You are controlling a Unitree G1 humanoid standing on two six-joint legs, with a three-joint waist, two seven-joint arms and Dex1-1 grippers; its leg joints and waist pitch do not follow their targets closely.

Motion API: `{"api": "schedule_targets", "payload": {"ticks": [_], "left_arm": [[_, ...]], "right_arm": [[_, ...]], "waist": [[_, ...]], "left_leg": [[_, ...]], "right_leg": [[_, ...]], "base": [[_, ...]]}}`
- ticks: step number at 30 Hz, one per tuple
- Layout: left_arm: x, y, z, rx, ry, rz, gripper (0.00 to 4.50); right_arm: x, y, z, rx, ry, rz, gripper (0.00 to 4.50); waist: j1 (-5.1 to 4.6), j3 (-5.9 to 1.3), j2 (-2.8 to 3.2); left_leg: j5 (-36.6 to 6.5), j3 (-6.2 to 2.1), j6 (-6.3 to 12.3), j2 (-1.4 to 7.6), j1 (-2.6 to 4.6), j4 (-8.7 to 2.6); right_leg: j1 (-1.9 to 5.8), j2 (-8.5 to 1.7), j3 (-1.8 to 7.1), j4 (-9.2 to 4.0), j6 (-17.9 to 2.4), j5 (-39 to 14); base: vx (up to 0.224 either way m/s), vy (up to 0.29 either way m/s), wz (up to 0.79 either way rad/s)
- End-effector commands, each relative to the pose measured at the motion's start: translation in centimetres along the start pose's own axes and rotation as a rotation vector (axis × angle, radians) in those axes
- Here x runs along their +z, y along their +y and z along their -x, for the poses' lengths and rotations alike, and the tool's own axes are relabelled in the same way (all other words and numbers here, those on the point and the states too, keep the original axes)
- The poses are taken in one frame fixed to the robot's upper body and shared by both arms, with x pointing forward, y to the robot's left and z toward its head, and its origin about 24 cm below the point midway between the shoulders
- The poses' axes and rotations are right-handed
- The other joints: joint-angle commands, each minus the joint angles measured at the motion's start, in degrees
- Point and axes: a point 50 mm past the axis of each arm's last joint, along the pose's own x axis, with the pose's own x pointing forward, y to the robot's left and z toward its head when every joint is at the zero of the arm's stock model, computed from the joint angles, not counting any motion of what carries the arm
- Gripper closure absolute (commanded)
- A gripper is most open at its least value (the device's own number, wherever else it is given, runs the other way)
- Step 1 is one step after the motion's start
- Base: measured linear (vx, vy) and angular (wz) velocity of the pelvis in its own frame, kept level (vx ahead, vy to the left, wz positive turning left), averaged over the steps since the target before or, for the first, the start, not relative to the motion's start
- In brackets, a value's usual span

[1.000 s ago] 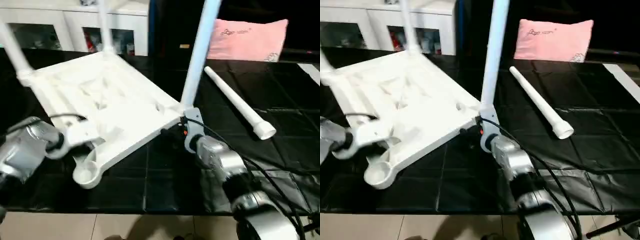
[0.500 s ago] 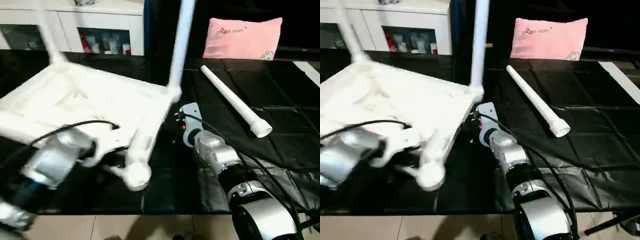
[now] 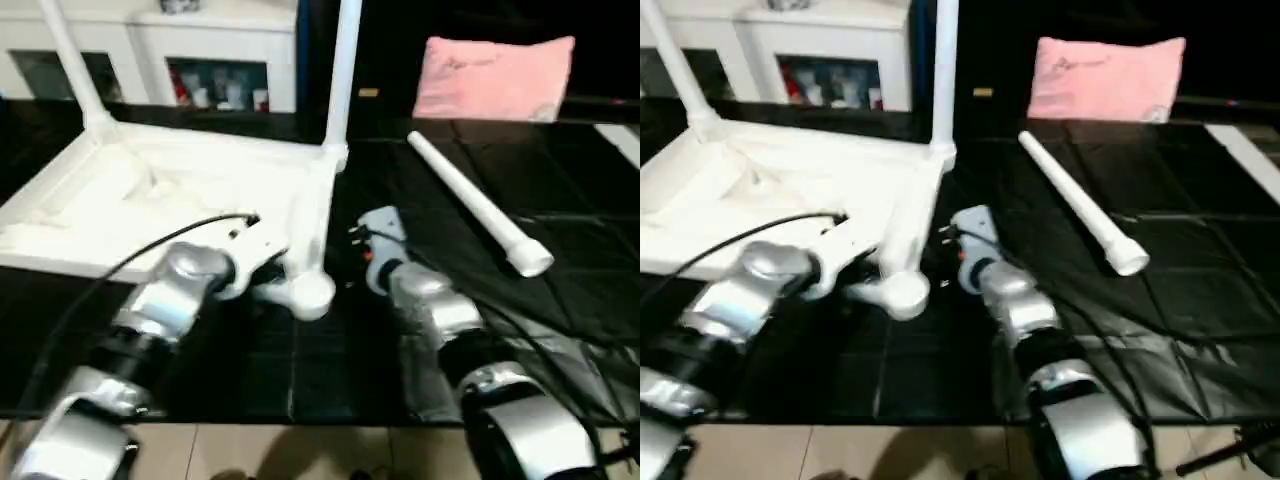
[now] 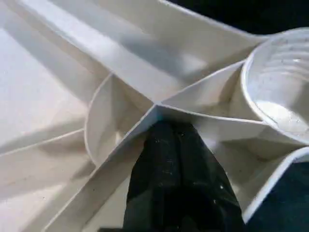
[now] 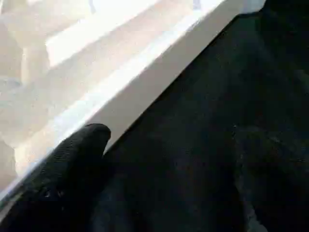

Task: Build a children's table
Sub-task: Rotate table base

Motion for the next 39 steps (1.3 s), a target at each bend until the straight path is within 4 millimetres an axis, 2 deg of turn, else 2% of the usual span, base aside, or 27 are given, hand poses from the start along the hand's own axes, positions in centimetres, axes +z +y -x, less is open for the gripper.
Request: {"api": "schedule_targets", "payload": {"ticks": [1,3,4,7,8,9,10,11,12,14,15,20,21,23,24,26,27,30,31,32,34,35,36,38,39], "left_arm": [[1.5,-0.2,-0.1,0.015,-0.144,0.040,4.39],[1.8,-0.3,-0.1,0.025,-0.198,0.057,4.39],[2.1,-0.4,0.3,0.050,-0.275,0.118,4.39],[2.2,-0.4,1.1,0.115,-0.367,0.196,4.39],[2.3,-0.4,1.3,0.128,-0.393,0.221,4.39],[2.3,-0.4,1.6,0.147,-0.426,0.254,4.39],[2.3,-0.4,1.9,0.163,-0.450,0.280,4.39],[2.2,-0.3,2.5,0.214,-0.498,0.336,4.39],[2.2,-0.3,2.7,0.227,-0.509,0.347,4.39],[2.1,-0.3,3.0,0.252,-0.529,0.364,4.39],[2.0,-0.5,3.6,0.283,-0.563,0.387,4.39],[0.8,-1.2,4.5,0.382,-0.551,0.440,4.39],[0.2,-1.4,4.6,0.410,-0.526,0.446,4.39],[-0.5,-1.5,4.8,0.447,-0.505,0.461,4.39],[-0.7,-1.6,4.8,0.455,-0.501,0.473,4.39],[-0.9,-1.5,5.0,0.475,-0.497,0.487,4.39],[-1.0,-1.6,5.1,0.479,-0.500,0.502,4.39],[-0.9,-1.5,5.3,0.477,-0.509,0.525,4.13],[-0.8,-1.5,5.5,0.472,-0.510,0.525,4.01],[-0.8,-1.5,5.5,0.472,-0.510,0.525,4.01],[-0.7,-1.5,5.7,0.455,-0.506,0.506,3.95],[-0.7,-1.3,5.9,0.455,-0.500,0.489,3.87],[-0.7,-1.2,6.1,0.456,-0.493,0.474,3.68],[-1.1,-0.9,6.7,0.448,-0.480,0.458,3.59],[-1.3,-0.9,6.9,0.440,-0.470,0.454,3.52]], "right_arm": [[0.8,-0.7,0.8,-0.015,-0.070,0.026,0.00],[1.0,-1.1,1.2,-0.034,-0.091,0.051,0.00],[1.2,-1.3,2.0,-0.024,-0.121,0.063,0.00],[1.5,-1.9,3.0,-0.050,-0.160,0.072,0.00],[1.6,-2.1,3.2,-0.069,-0.177,0.089,0.00],[1.7,-2.2,3.5,-0.079,-0.191,0.079,0.00],[1.8,-2.4,3.8,-0.085,-0.203,0.068,0.00],[2.3,-2.6,4.4,-0.112,-0.239,0.056,0.00],[2.4,-2.7,4.5,-0.117,-0.248,0.051,0.00],[2.6,-2.7,4.9,-0.125,-0.262,0.045,0.00],[3.0,-2.8,5.4,-0.143,-0.278,0.027,0.00],[3.5,-2.5,6.1,-0.151,-0.300,0.012,0.00],[3.4,-2.5,6.3,-0.157,-0.300,0.040,0.00],[3.1,-2.7,6.7,-0.179,-0.303,0.028,0.00],[3.0,-2.7,6.8,-0.183,-0.305,0.008,0.00],[2.9,-2.9,7.1,-0.212,-0.297,0.008,0.00],[2.8,-3.0,7.2,-0.222,-0.288,0.013,0.00],[2.3,-3.3,7.2,-0.249,-0.233,-0.022,0.00],[2.2,-4.2,7.2,-0.275,-0.204,-0.019,0.00],[2.2,-4.2,7.2,-0.275,-0.204,-0.019,0.00],[2.4,-5.4,7.3,-0.289,-0.186,0.004,0.00],[2.6,-6.1,7.3,-0.300,-0.176,0.013,0.00],[2.8,-6.8,7.3,-0.312,-0.167,0.021,0.00],[3.3,-8.7,7.4,-0.353,-0.141,0.022,0.00],[3.6,-9.6,7.5,-0.368,-0.126,0.035,0.00]], "waist": [[0.15,-4.77,1.24],[0.55,-4.98,1.03],[0.72,-4.94,0.76],[0.88,-4.81,0.39],[0.85,-4.62,0.48],[0.79,-4.36,0.06],[0.75,-4.19,0.17],[0.47,-3.97,-0.29],[0.54,-4.12,-0.35],[0.08,-4.13,-0.29],[-0.12,-4.17,-0.64],[-0.47,-4.26,-0.56],[-0.50,-4.30,-0.81],[-0.57,-4.13,-1.01],[-0.51,-4.08,-0.82],[-0.54,-4.06,-0.87],[-0.56,-4.07,-1.10],[-0.63,-3.96,-1.11],[-0.71,-4.04,-1.46],[-0.67,-4.06,-1.33],[-0.70,-4.06,-1.45],[-0.59,-4.20,-1.18],[-0.73,-4.22,-1.31],[-0.78,-4.19,-0.76],[-0.65,-4.40,-0.10]], "left_leg": [[-9.23,0.11,0.29,0.64,-0.04,-3.51],[-7.57,0.16,0.94,0.67,-0.10,-3.44],[-7.23,0.23,1.32,0.75,-0.26,-3.37],[-7.55,0.30,1.85,0.85,-0.29,-3.46],[-8.90,0.36,1.76,0.69,-0.23,-3.50],[-10.24,0.40,1.57,0.66,-0.30,-3.55],[-11.08,0.38,1.42,0.64,-0.18,-3.66],[-12.71,0.49,1.29,0.50,-0.14,-3.64],[-11.87,0.28,1.00,0.72,-0.25,-3.67],[-11.39,0.25,1.40,0.65,-0.38,-3.76],[-11.27,0.29,1.56,0.58,-0.35,-3.68],[-9.65,0.43,2.42,0.59,-0.52,-3.53],[-9.47,0.39,2.30,0.77,-0.64,-3.52],[-9.87,0.50,2.50,0.61,-0.64,-3.55],[-10.36,0.48,2.34,0.58,-0.55,-3.56],[-10.84,0.44,2.08,0.59,-0.53,-3.59],[-11.27,0.42,1.86,0.58,-0.39,-3.61],[-12.12,0.31,1.56,0.58,-0.40,-3.73],[-11.96,0.29,1.35,0.57,-0.41,-3.69],[-11.85,0.29,1.33,0.58,-0.39,-3.68],[-11.70,0.38,1.38,0.44,-0.48,-3.57],[-11.18,0.30,1.39,0.37,-0.48,-3.50],[-11.10,0.34,1.47,0.39,-0.47,-3.46],[-10.95,0.32,1.32,0.21,-0.50,-3.36],[-10.58,0.29,1.09,0.20,-0.36,-3.17]], "right_leg": [[3.68,-3.66,2.76,-3.59,-11.83,-7.32],[3.84,-3.67,2.70,-3.23,-12.78,-3.96],[4.07,-3.69,2.73,-3.18,-12.89,-2.98],[3.96,-3.71,2.67,-3.43,-12.50,-4.36],[3.76,-3.70,2.62,-3.75,-11.78,-7.75],[3.80,-3.79,2.62,-4.21,-10.47,-11.79],[3.55,-3.75,2.54,-4.48,-9.62,-14.42],[3.38,-3.66,2.49,-5.16,-7.64,-19.50],[3.58,-3.88,2.62,-4.85,-6.84,-19.70],[3.23,-3.43,2.47,-4.91,-6.05,-19.09],[3.24,-3.40,2.49,-4.90,-5.57,-19.25],[3.01,-3.19,2.62,-4.64,-6.05,-15.50],[3.17,-3.23,2.65,-4.43,-6.11,-14.72],[2.94,-3.10,2.62,-4.73,-5.48,-16.14],[2.85,-3.16,2.62,-4.92,-4.85,-17.58],[2.81,-3.15,2.60,-5.01,-4.36,-18.41],[2.67,-3.08,2.61,-5.05,-3.91,-18.82],[2.64,-3.05,2.57,-5.05,-3.58,-19.42],[2.67,-3.08,2.57,-4.95,-3.44,-19.11],[2.67,-3.11,2.58,-4.93,-3.52,-18.85],[2.67,-3.09,2.59,-4.96,-3.45,-18.55],[2.79,-3.11,2.55,-4.77,-3.60,-17.76],[2.74,-3.04,2.53,-4.77,-3.82,-17.27],[2.89,-2.91,2.42,-4.60,-4.83,-15.76],[2.96,-3.03,2.47,-4.26,-5.82,-14.07]], "base": [[0.000,0.000,0.00],[0.000,0.000,0.00],[0.000,0.000,0.00],[0.000,0.000,0.00],[0.000,0.000,0.00],[0.000,0.000,0.00],[0.000,0.000,0.00],[0.000,0.000,0.00],[0.000,0.000,0.00],[0.000,0.000,0.00],[0.000,0.000,0.00],[0.000,0.000,0.00],[0.000,0.000,0.00],[0.000,0.000,0.00],[0.000,0.000,0.00],[0.000,0.000,0.00],[0.000,0.000,0.00],[0.000,0.000,0.00],[0.000,0.000,0.00],[0.000,0.000,0.00],[0.000,0.000,0.00],[0.000,0.000,0.00],[0.000,0.000,0.00],[0.000,0.000,0.00],[0.000,0.000,0.00]]}}
